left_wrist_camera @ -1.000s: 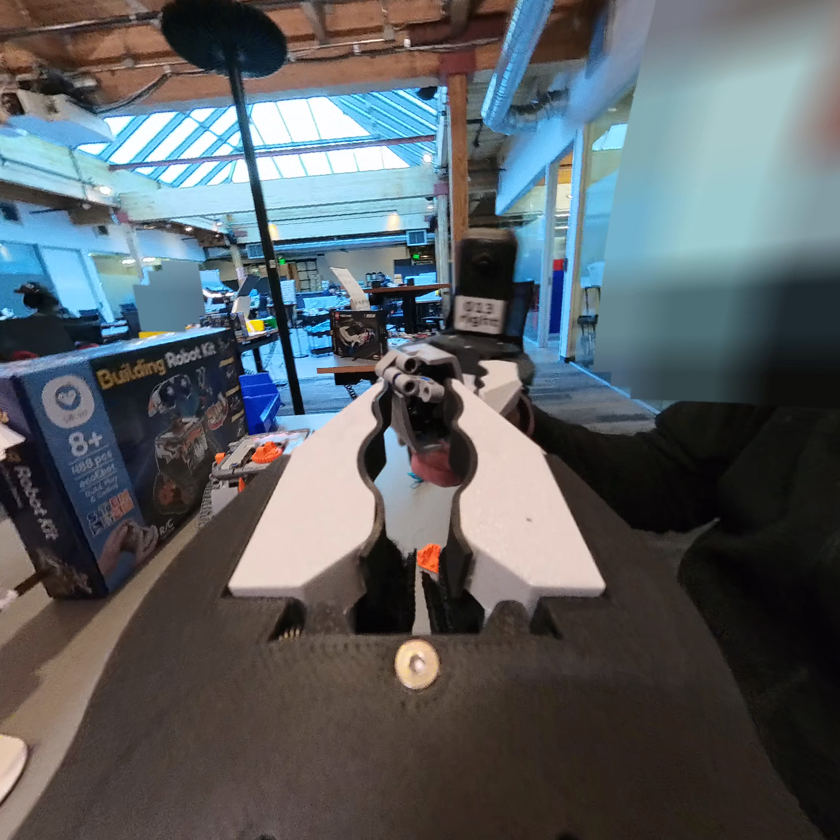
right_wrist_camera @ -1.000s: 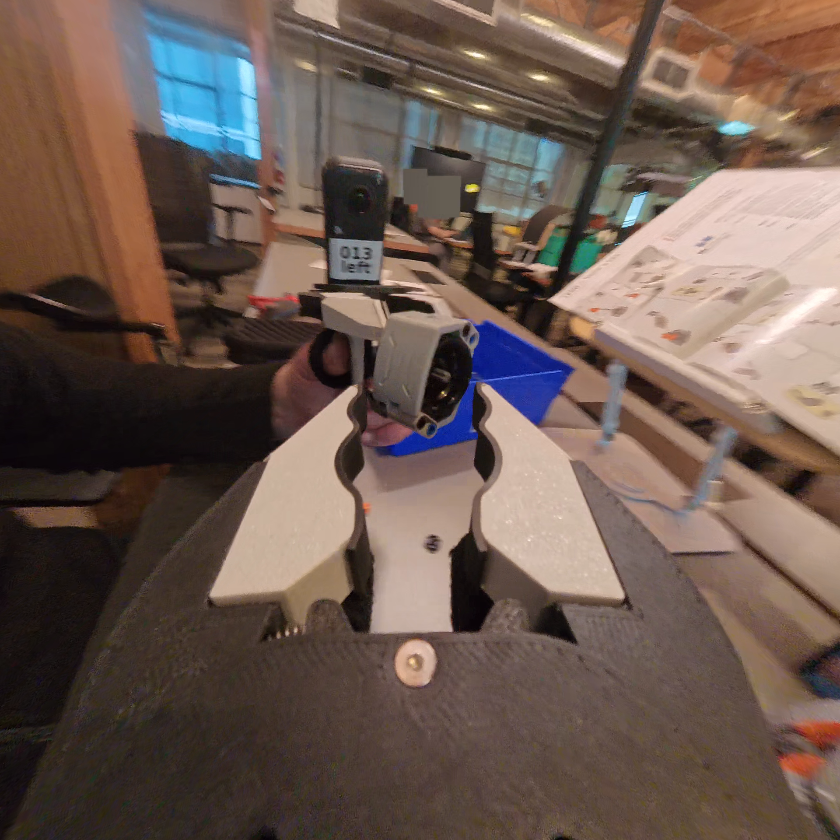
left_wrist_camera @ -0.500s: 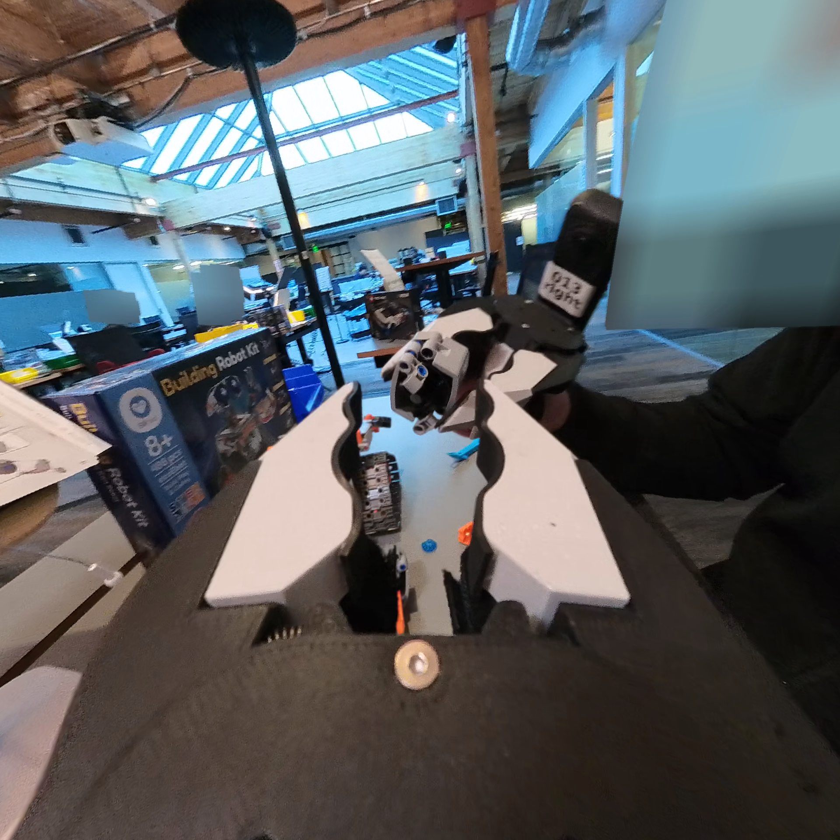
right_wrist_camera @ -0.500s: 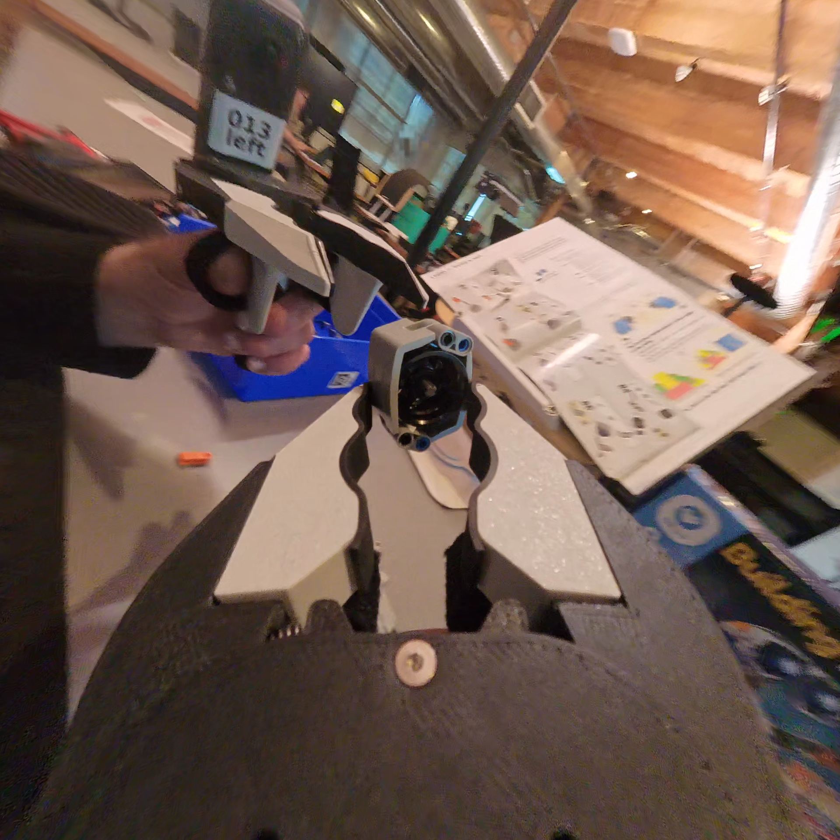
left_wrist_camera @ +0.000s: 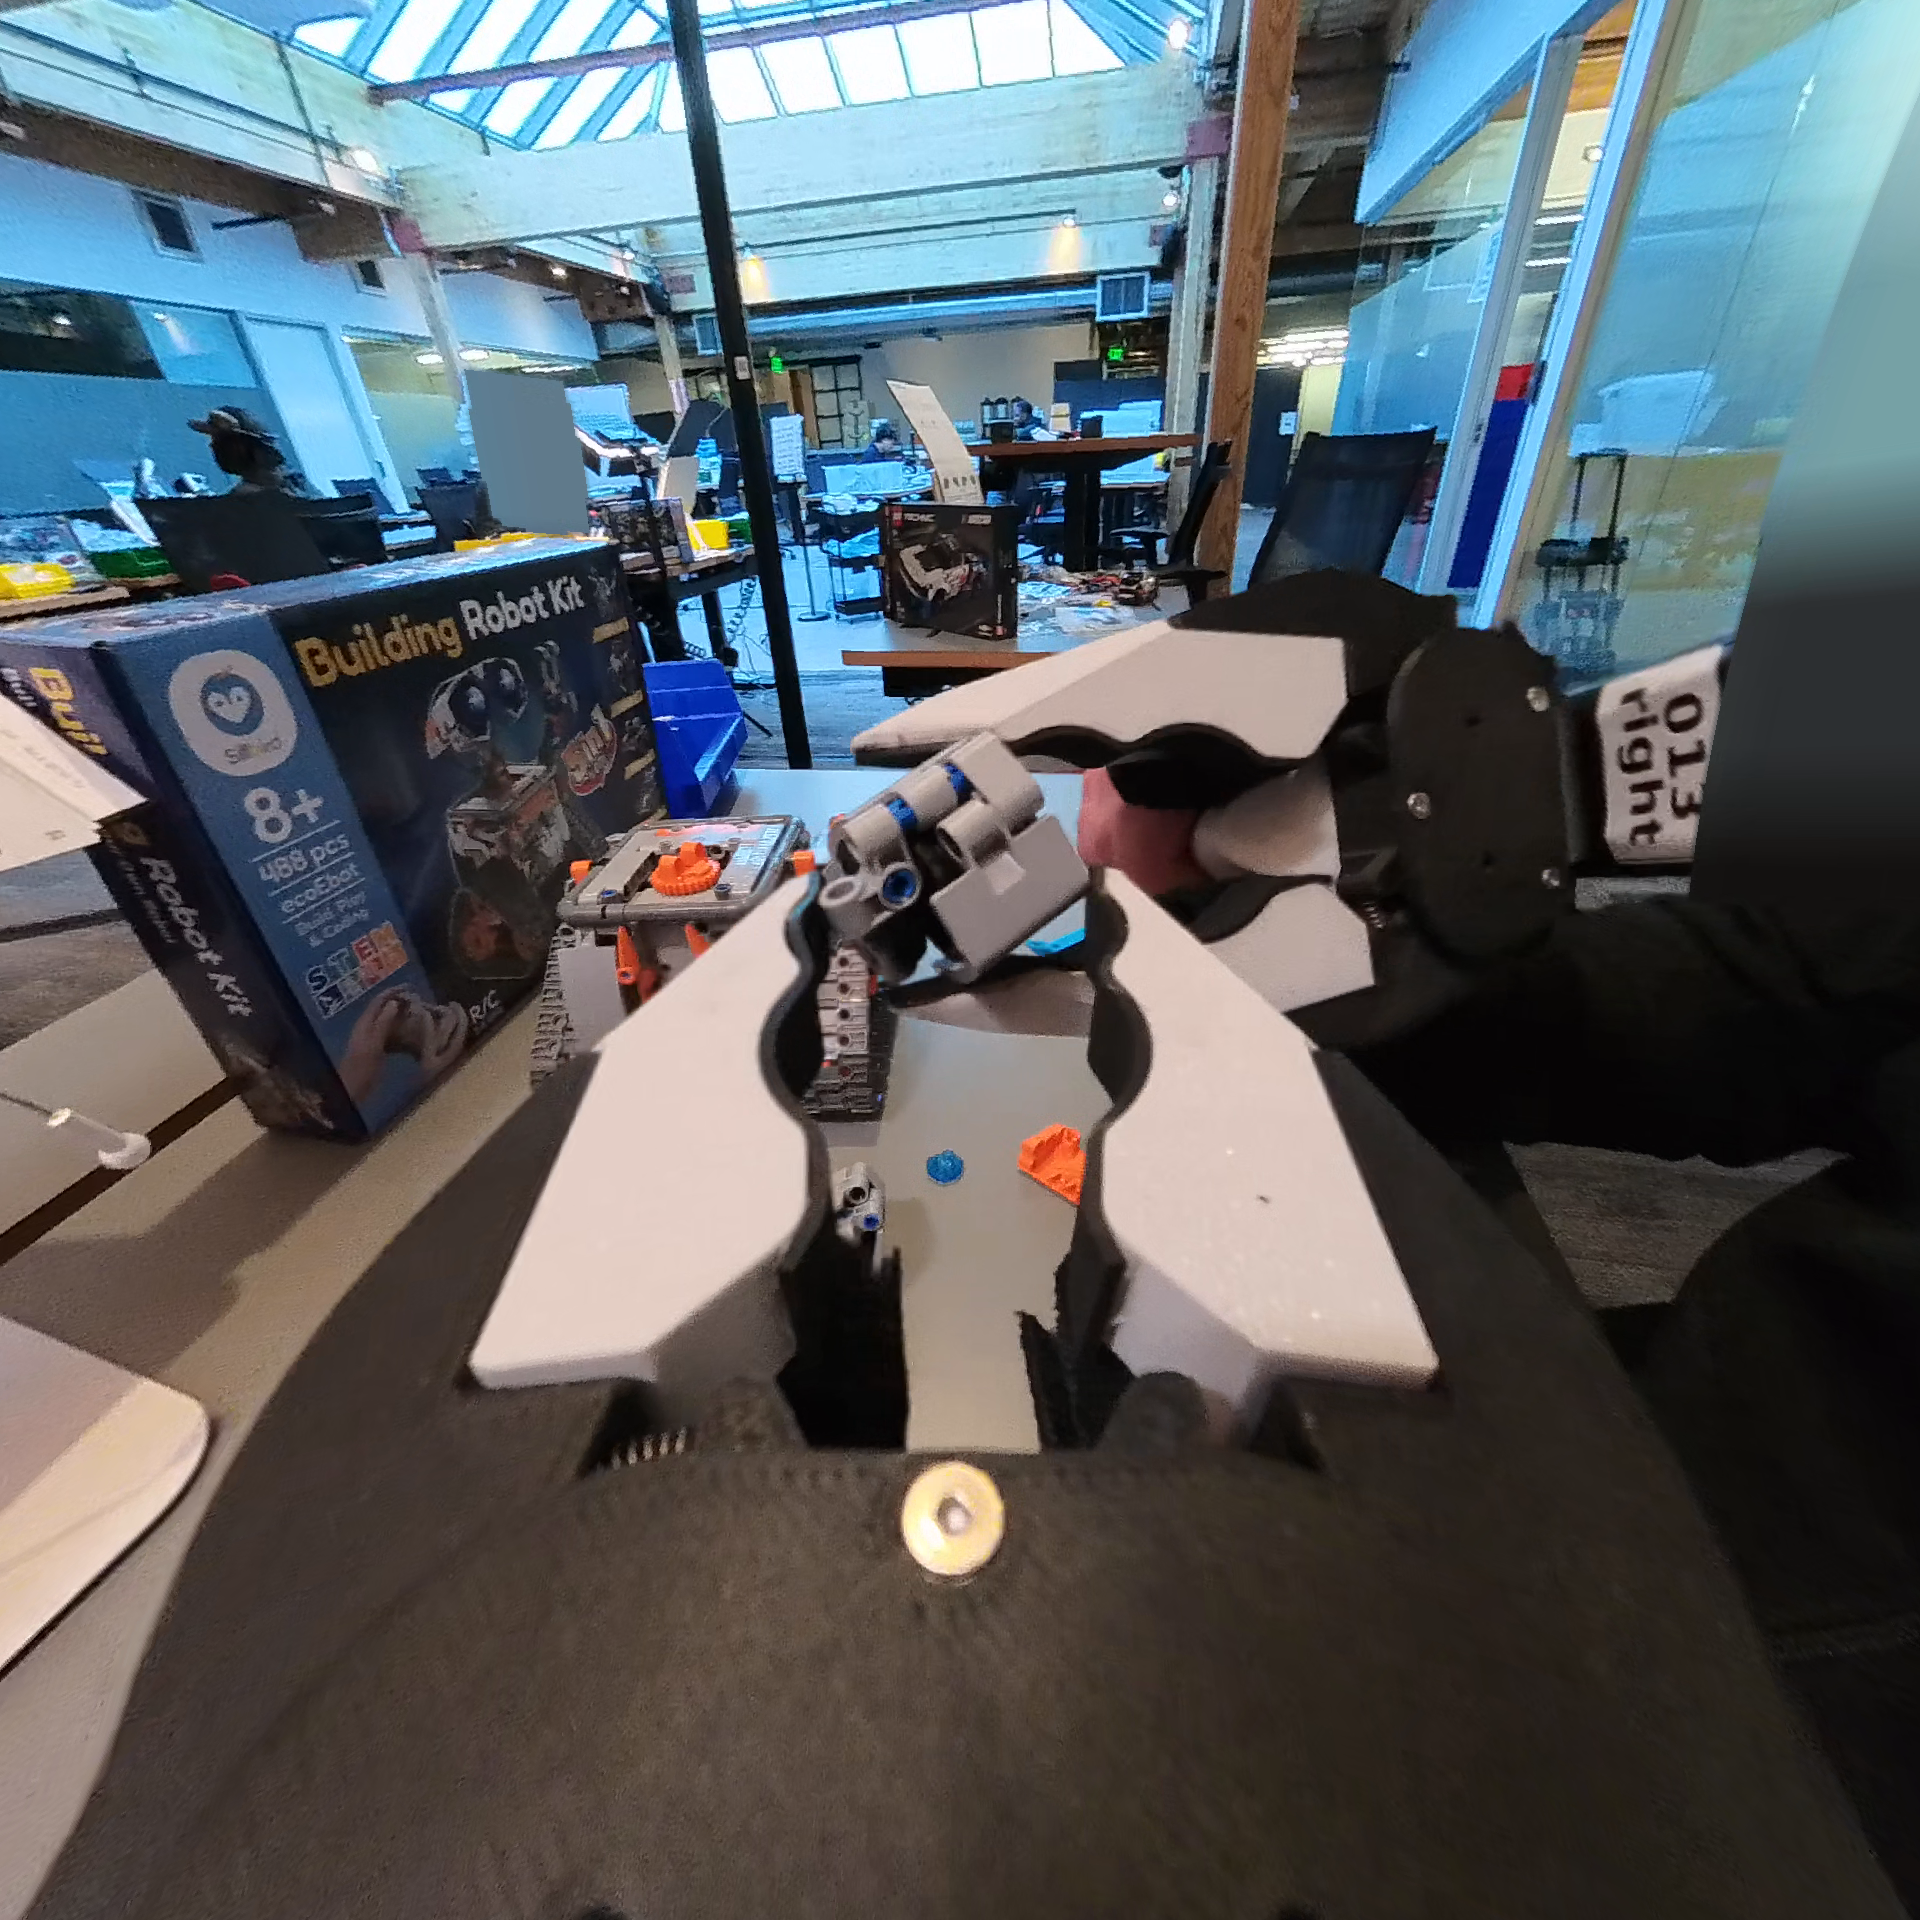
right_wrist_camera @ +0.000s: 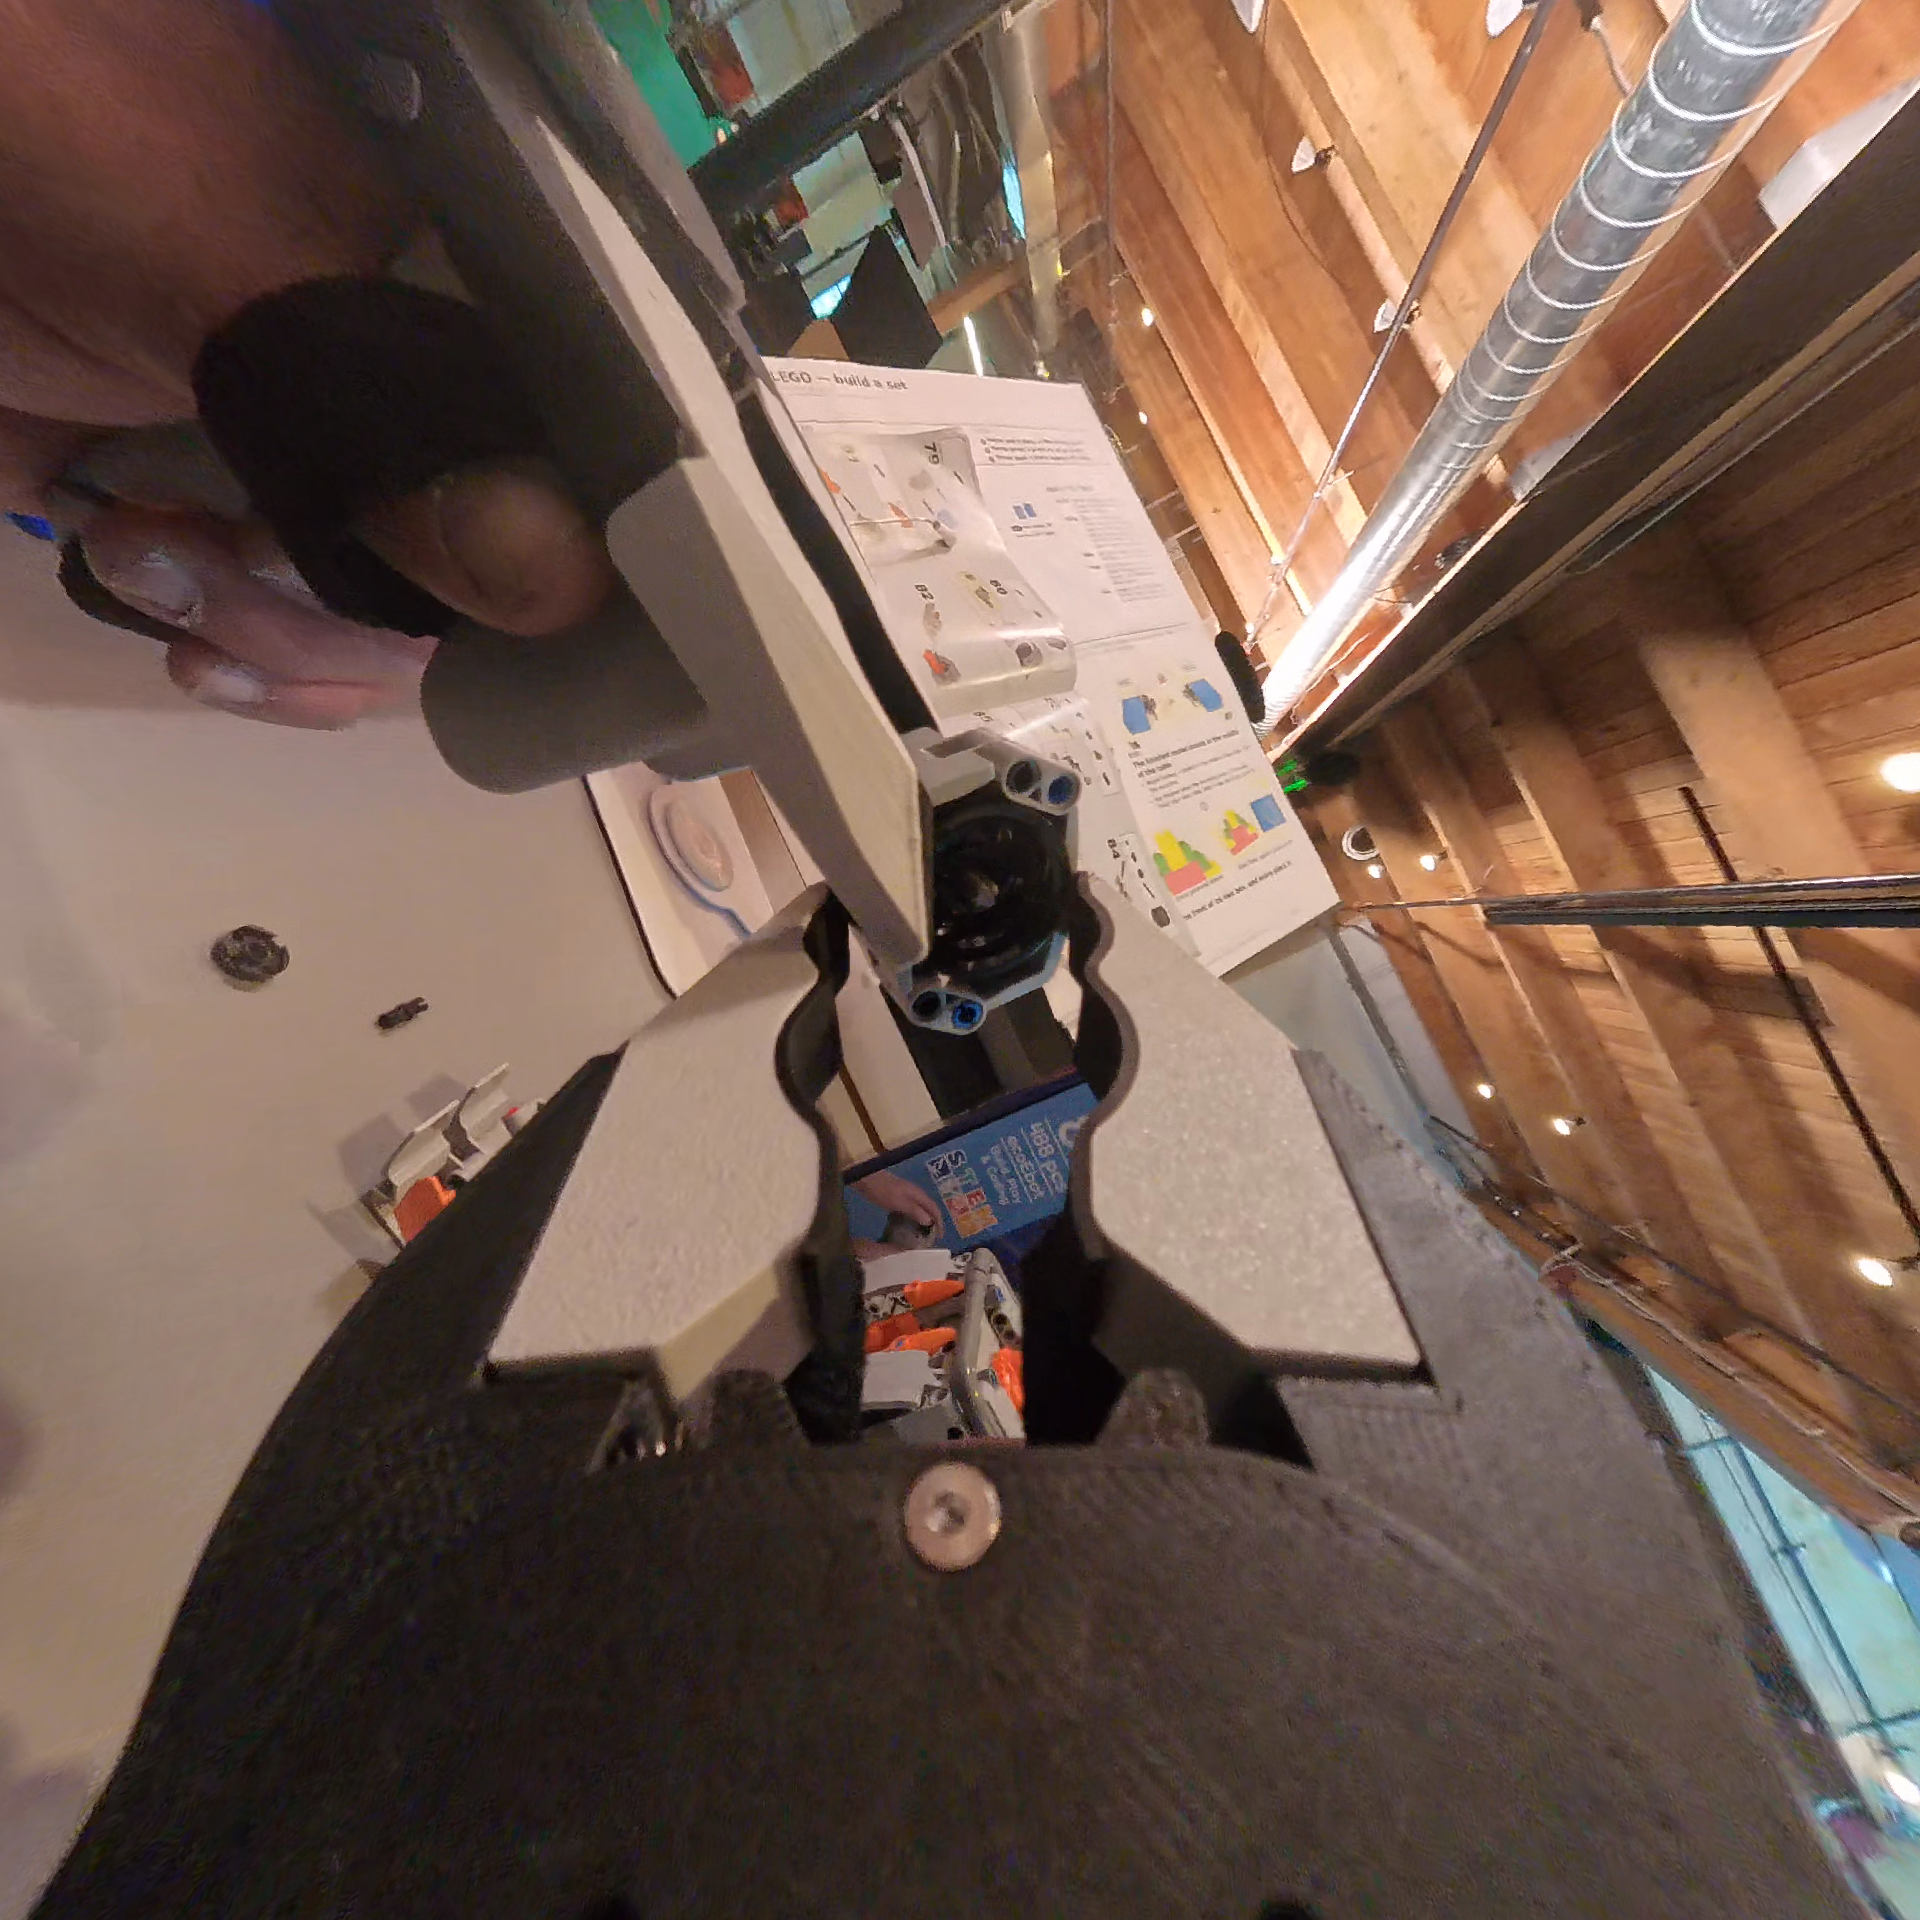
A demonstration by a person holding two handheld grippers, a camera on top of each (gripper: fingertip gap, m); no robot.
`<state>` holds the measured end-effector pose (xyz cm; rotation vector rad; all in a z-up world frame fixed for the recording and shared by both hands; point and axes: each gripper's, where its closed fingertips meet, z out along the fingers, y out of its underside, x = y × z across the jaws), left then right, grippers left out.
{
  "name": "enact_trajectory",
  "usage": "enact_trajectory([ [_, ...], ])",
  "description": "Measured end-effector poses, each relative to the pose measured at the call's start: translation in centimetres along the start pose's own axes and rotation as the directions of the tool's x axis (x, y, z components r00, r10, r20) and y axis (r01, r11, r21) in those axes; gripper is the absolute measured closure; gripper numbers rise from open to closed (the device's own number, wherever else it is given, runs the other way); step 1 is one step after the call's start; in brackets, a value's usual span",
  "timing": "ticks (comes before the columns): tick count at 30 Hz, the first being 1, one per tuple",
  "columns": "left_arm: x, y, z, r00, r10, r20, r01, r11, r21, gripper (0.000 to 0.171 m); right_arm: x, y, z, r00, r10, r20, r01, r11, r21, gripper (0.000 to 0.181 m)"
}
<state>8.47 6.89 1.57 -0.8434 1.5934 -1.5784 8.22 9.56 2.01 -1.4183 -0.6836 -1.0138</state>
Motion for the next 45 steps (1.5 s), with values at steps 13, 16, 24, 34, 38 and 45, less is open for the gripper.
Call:
enact_trajectory([
  [13,1.7,-0.4,-1.1,0.979,-0.039,-0.198,0.04,0.999,0.004,0.126,-1.5,-2.1,-2.8,0.785,0.356,0.508,-0.502,0.845,0.184,0.134],
  [16,2.2,-0.5,-1.4,0.96,-0.077,-0.27,0.082,0.997,0.01,0.127,-0.7,-2.3,-3.9,0.575,0.475,0.666,-0.713,0.691,0.123,0.143],
  [24,4.7,0.0,-1.7,0.912,-0.037,-0.408,0.035,0.999,-0.012,0.126,-1.0,-3.4,-4.6,0.246,0.525,0.815,-0.882,0.47,-0.037,0.15],
  [34,3.3,-0.8,-1.3,0.953,-0.009,-0.304,0.026,0.998,0.051,0.125,0.0,-2.5,-3.7,0.276,0.592,0.757,-0.902,0.432,-0.01,0.161],
  [38,2.4,-0.9,-1.1,0.968,-0.024,-0.251,0.041,0.997,0.061,0.126,0.4,-2.0,-3.2,0.301,0.627,0.719,-0.904,0.428,0.005,0.161],
  [45,1.0,-0.8,-1.0,0.983,-0.069,-0.172,0.08,0.995,0.057,0.122,2.4,-0.2,-2.4,0.327,0.708,0.626,-0.924,0.38,0.054,0.161],
])
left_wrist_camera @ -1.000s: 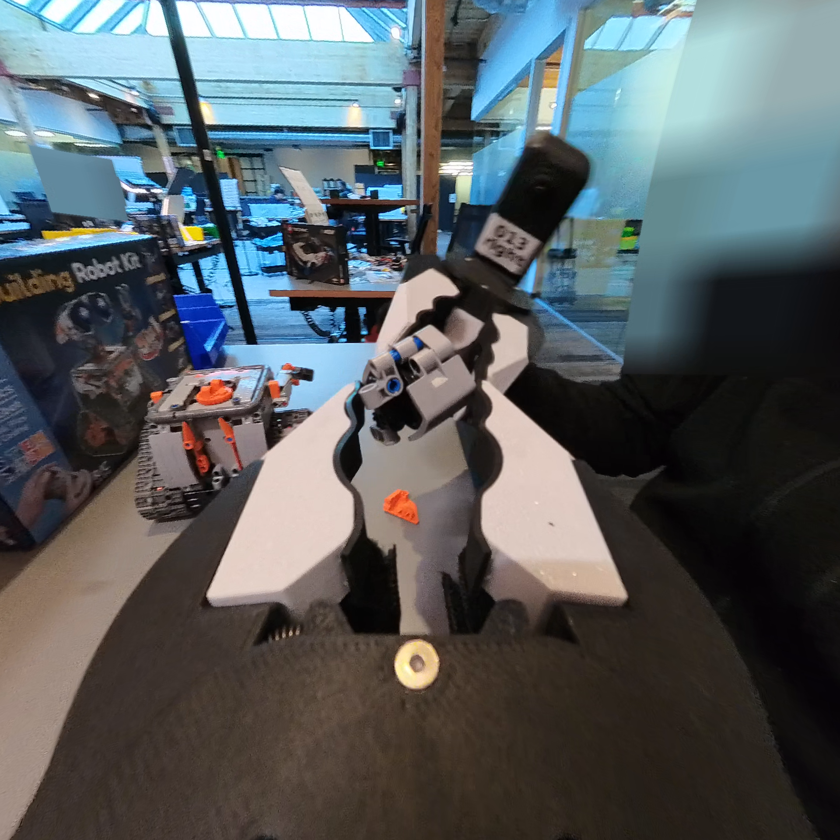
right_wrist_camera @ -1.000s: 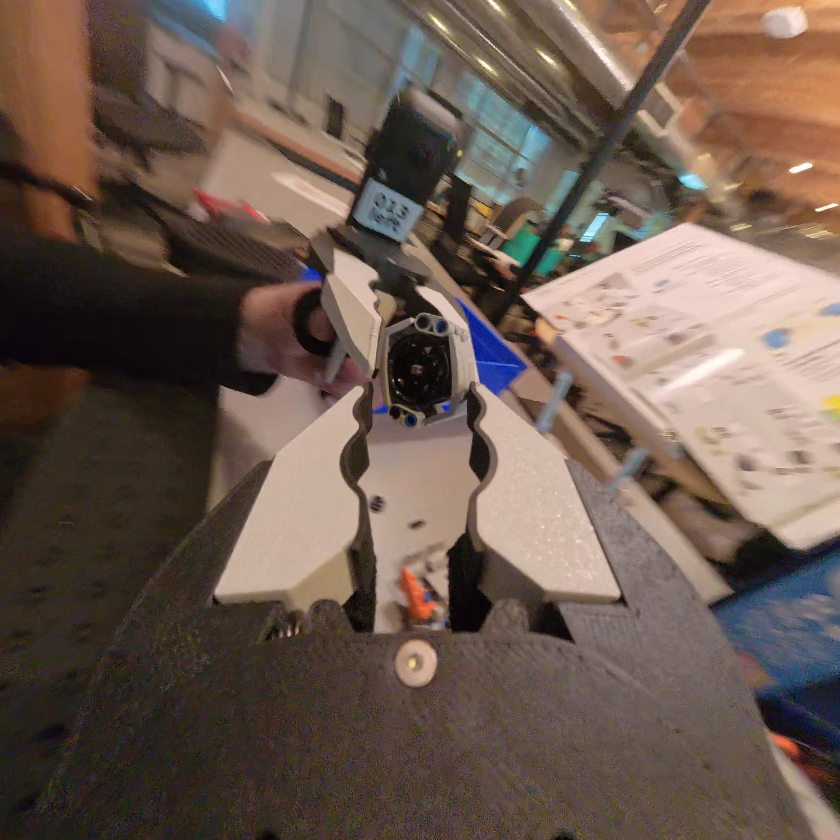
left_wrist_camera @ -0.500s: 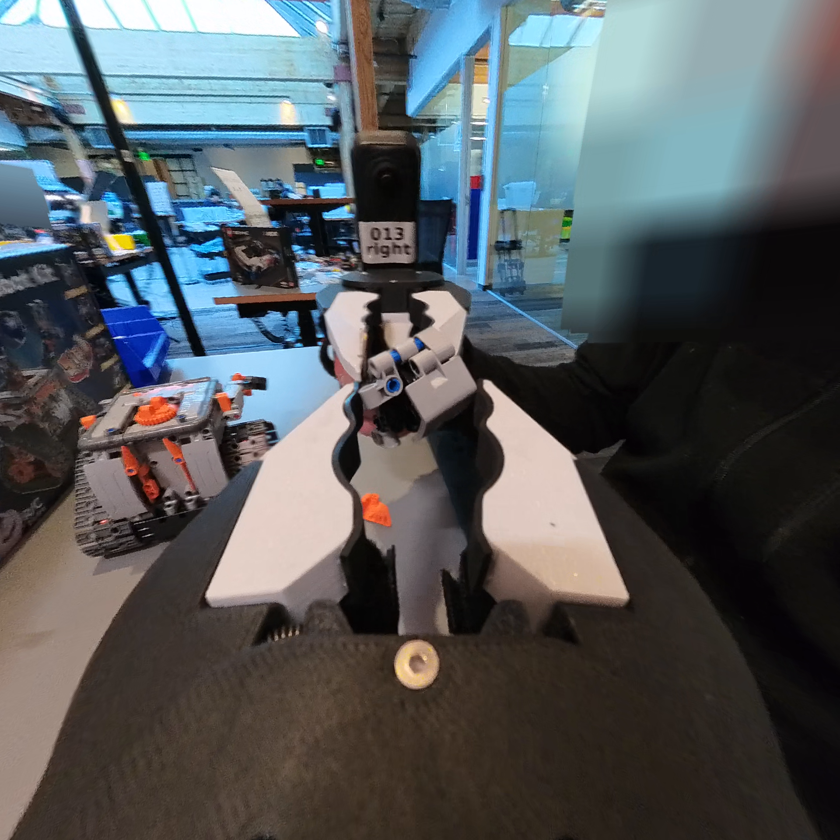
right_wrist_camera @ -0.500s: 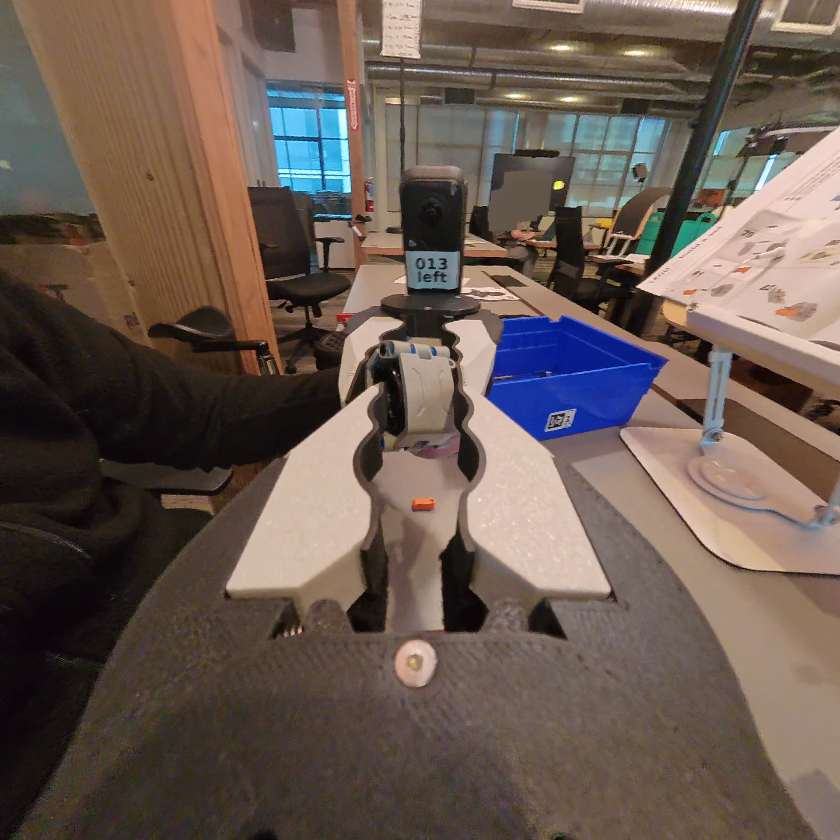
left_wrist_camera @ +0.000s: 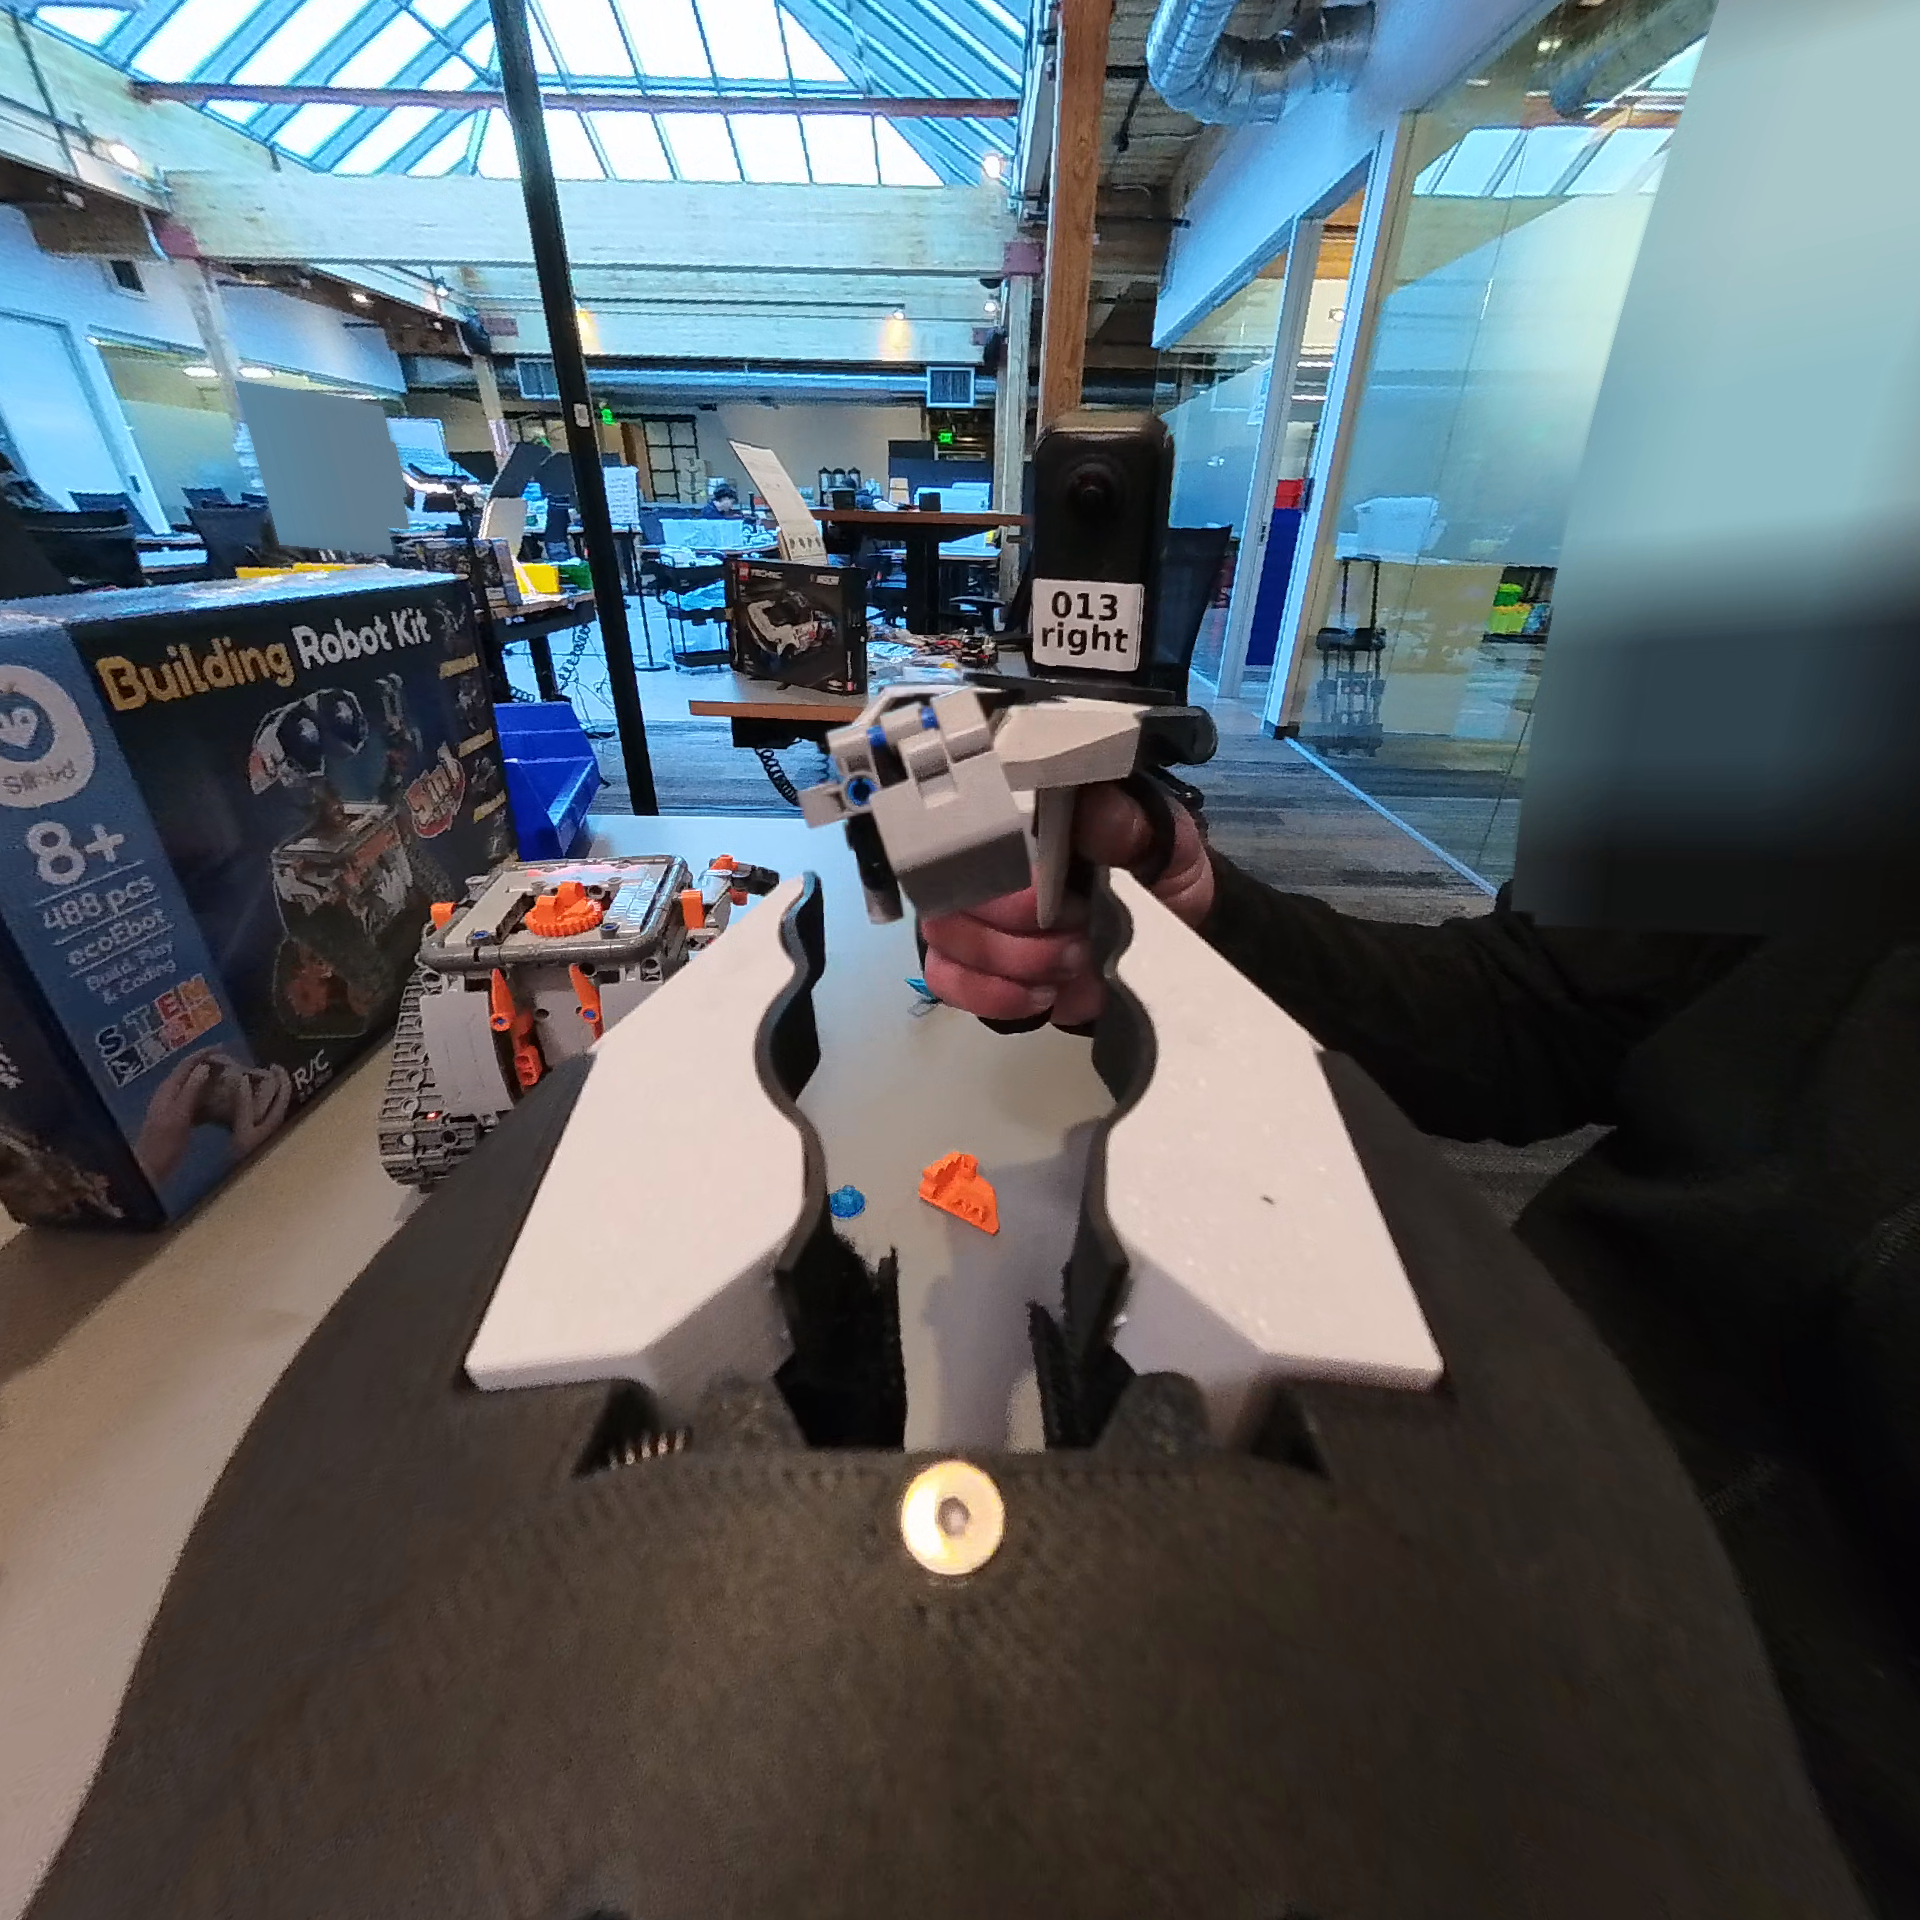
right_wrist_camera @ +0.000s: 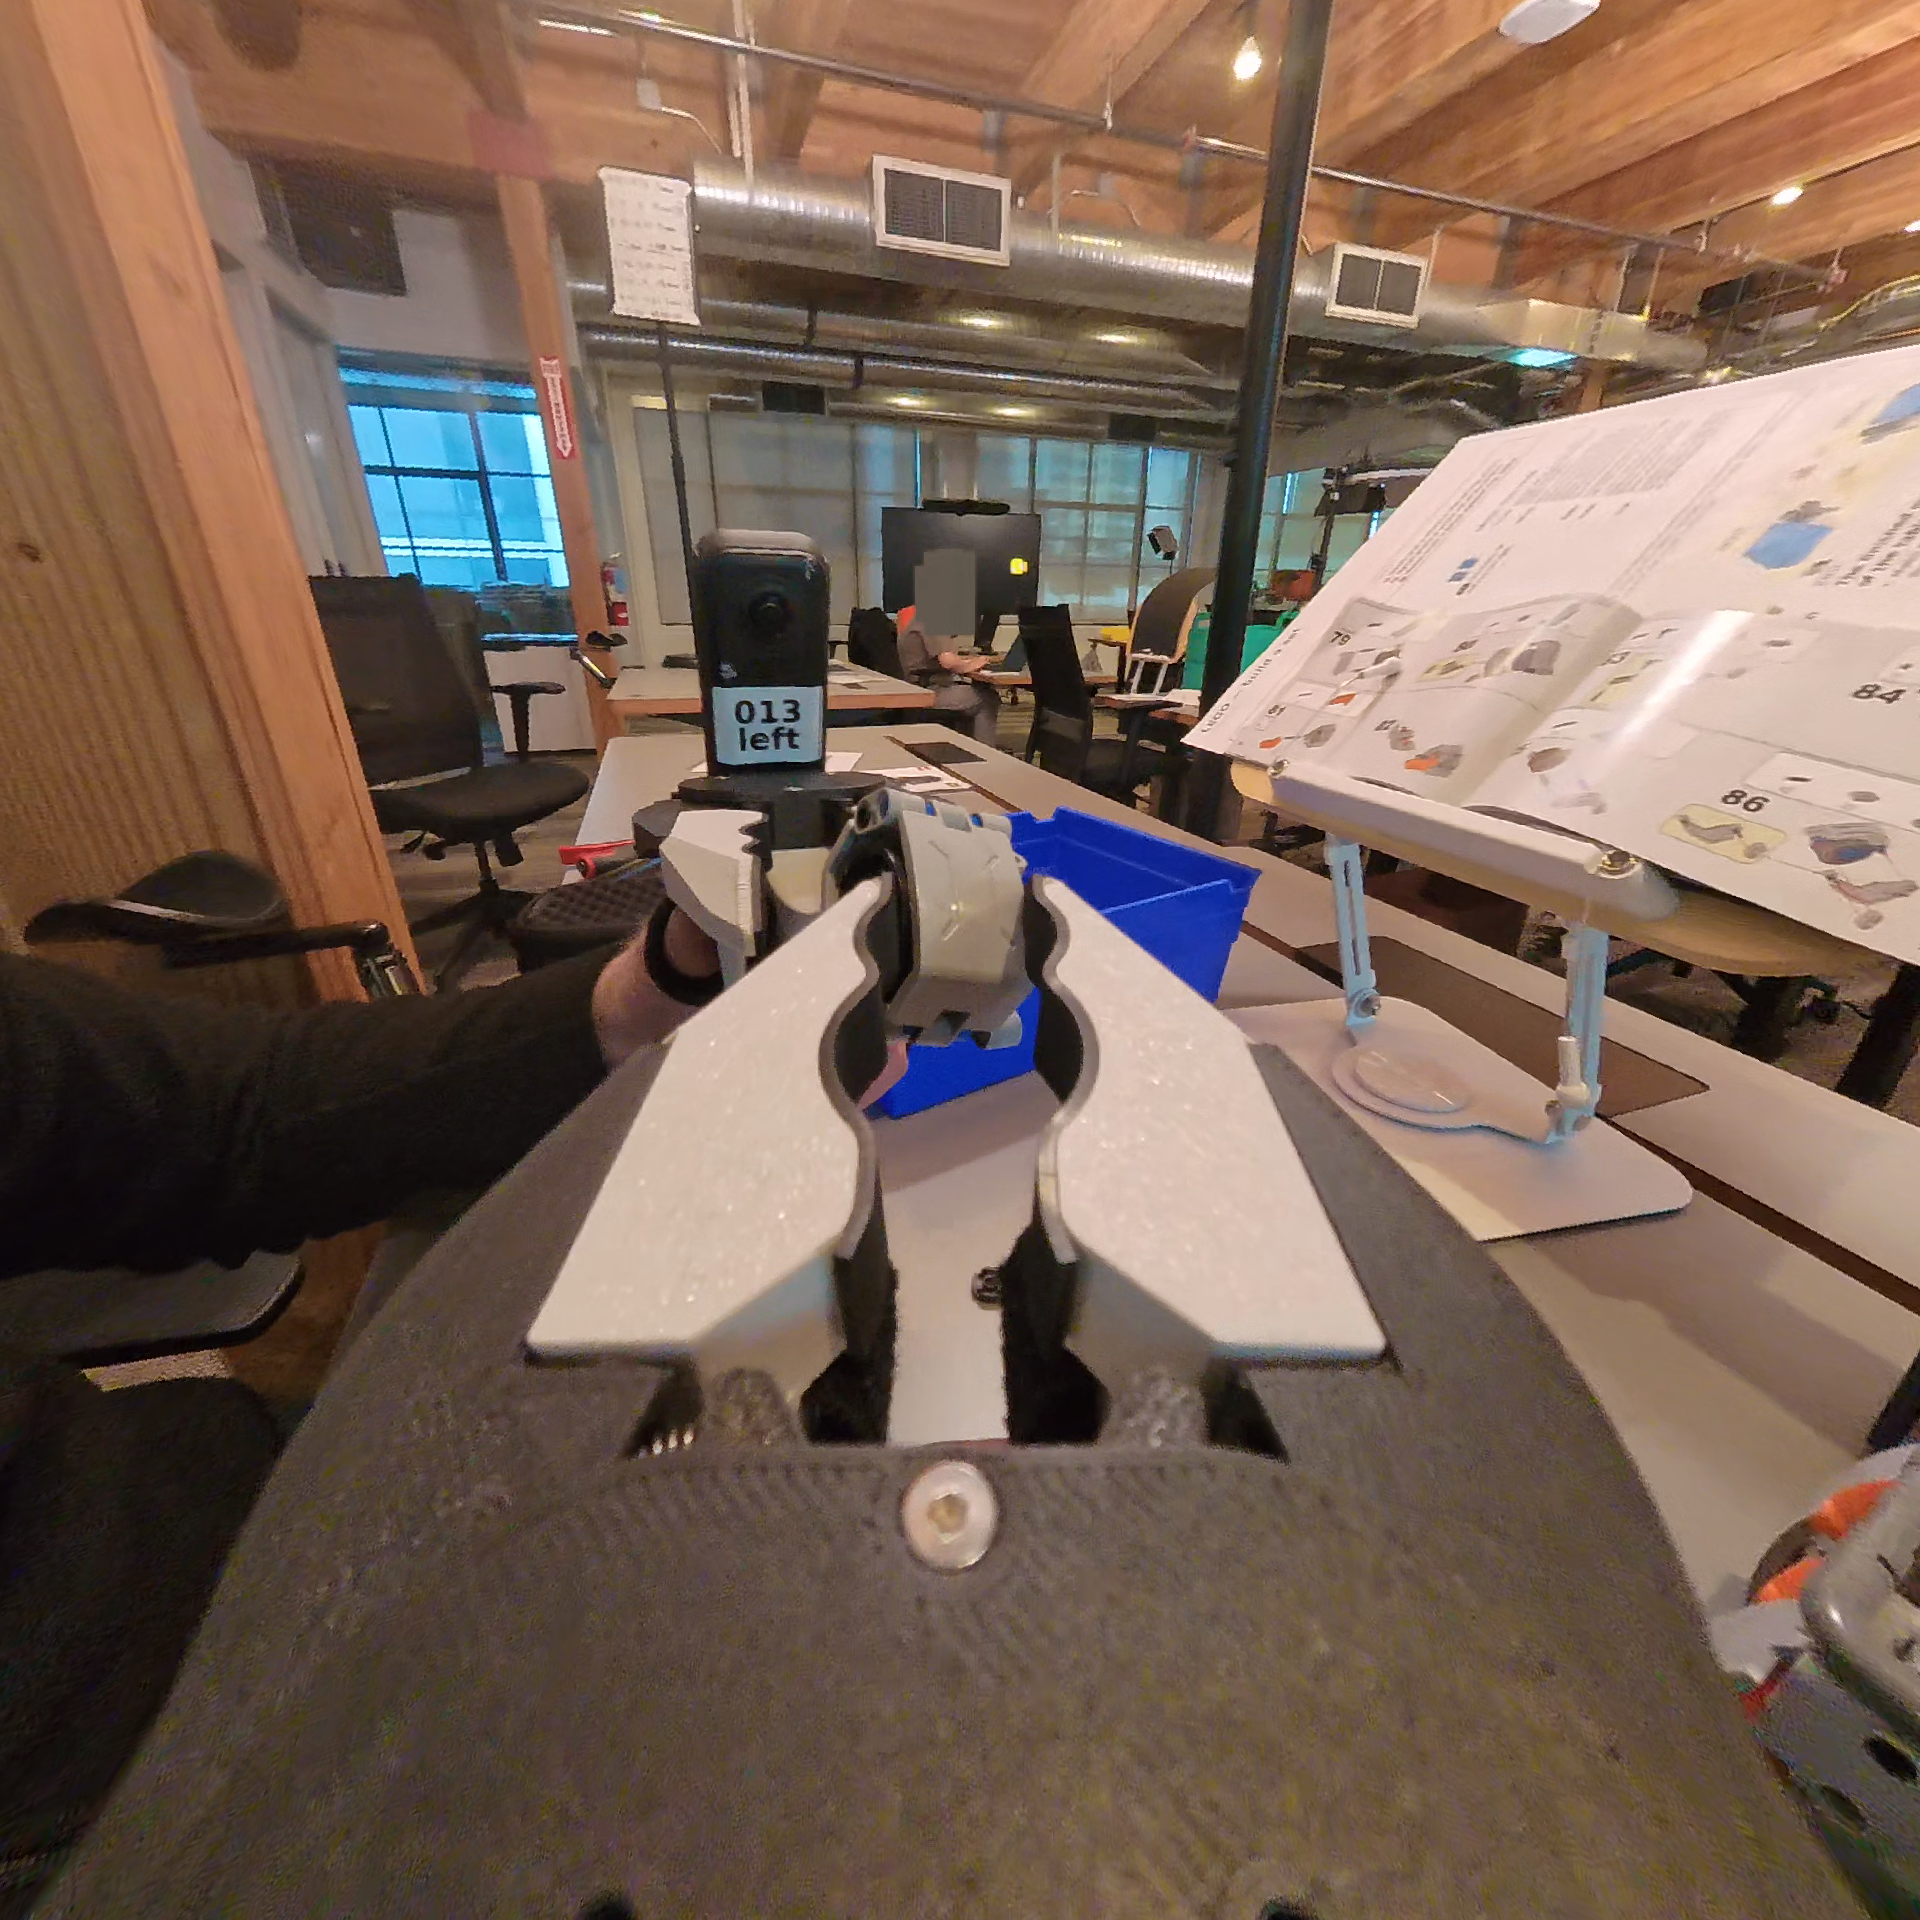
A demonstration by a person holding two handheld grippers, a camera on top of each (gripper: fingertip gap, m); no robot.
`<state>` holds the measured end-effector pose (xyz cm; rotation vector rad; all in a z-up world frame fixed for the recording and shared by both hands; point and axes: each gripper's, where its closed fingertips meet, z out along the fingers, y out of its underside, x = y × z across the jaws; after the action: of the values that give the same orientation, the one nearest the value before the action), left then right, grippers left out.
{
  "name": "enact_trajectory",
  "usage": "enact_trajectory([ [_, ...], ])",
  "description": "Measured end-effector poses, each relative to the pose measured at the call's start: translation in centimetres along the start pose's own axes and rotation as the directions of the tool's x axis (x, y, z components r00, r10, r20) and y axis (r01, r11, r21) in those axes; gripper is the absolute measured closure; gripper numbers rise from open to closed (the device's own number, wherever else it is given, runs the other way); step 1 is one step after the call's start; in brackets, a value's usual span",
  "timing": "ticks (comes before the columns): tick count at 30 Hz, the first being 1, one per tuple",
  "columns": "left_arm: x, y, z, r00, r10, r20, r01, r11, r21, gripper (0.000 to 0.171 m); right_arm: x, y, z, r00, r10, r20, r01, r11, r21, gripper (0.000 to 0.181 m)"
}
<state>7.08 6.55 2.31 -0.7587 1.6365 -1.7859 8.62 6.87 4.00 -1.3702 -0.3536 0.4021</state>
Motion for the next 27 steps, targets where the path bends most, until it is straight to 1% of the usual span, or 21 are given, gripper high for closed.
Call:
enact_trajectory([
  [2,-0.19,0.19,0.25,1.0,-0.001,0.022,0.001,1.0,-0.008,0.122,-0.05,0.3,0.22,1.0,-0.025,-0.012,0.025,1.0,-0.014,0.161],
  [4,-0.2,0.33,0.48,1.0,-0.014,0.027,0.014,1.0,-0.011,0.122,-0.2,0.5,0.51,0.995,-0.09,-0.039,0.089,0.996,-0.032,0.161],
  [5,-0.37,0.43,0.55,0.999,-0.023,0.038,0.023,1.0,-0.013,0.125,-0.34,0.49,0.62,0.99,-0.128,-0.053,0.126,0.991,-0.036,0.161],
  [6,-0.39,0.57,0.63,0.999,-0.03,0.037,0.031,0.999,-0.016,0.136,-0.49,0.49,0.73,0.985,-0.162,-0.063,0.159,0.986,-0.041,0.161],
  [7,-0.44,0.66,0.65,0.999,-0.032,0.04,0.033,0.999,-0.017,0.14,-0.56,0.44,0.79,0.979,-0.189,-0.077,0.186,0.982,-0.042,0.161],
  [9,-0.48,0.45,0.55,0.999,-0.034,0.041,0.034,0.999,0.001,0.141,-0.58,0.35,0.83,0.973,-0.211,-0.091,0.208,0.977,-0.043,0.161],
  [12,-0.41,0.53,0.48,0.999,0.0,0.051,0.0,1.0,-0.012,0.141,-0.67,0.43,0.84,0.982,-0.173,-0.07,0.17,0.985,-0.04,0.16],
  [18,-0.42,1.0,0.61,0.98,0.16,0.121,-0.149,0.985,-0.092,0.142,-0.72,0.56,0.99,0.997,-0.065,-0.048,0.063,0.997,-0.035,0.16],
  [23,-0.61,0.81,0.71,0.931,0.306,0.2,-0.278,0.948,-0.154,0.142,-0.71,0.27,0.99,0.999,0.013,-0.045,-0.014,1.0,-0.007,0.159],
  [26,-0.63,0.81,0.68,0.928,0.315,0.199,-0.287,0.945,-0.16,0.143,-0.75,0.28,0.99,0.997,-0.051,-0.065,0.049,0.998,-0.033,0.159],
  [27,-0.72,0.83,0.68,0.924,0.323,0.204,-0.293,0.942,-0.165,0.142,-0.66,0.34,0.98,0.997,-0.048,-0.065,0.046,0.998,-0.033,0.159],
])
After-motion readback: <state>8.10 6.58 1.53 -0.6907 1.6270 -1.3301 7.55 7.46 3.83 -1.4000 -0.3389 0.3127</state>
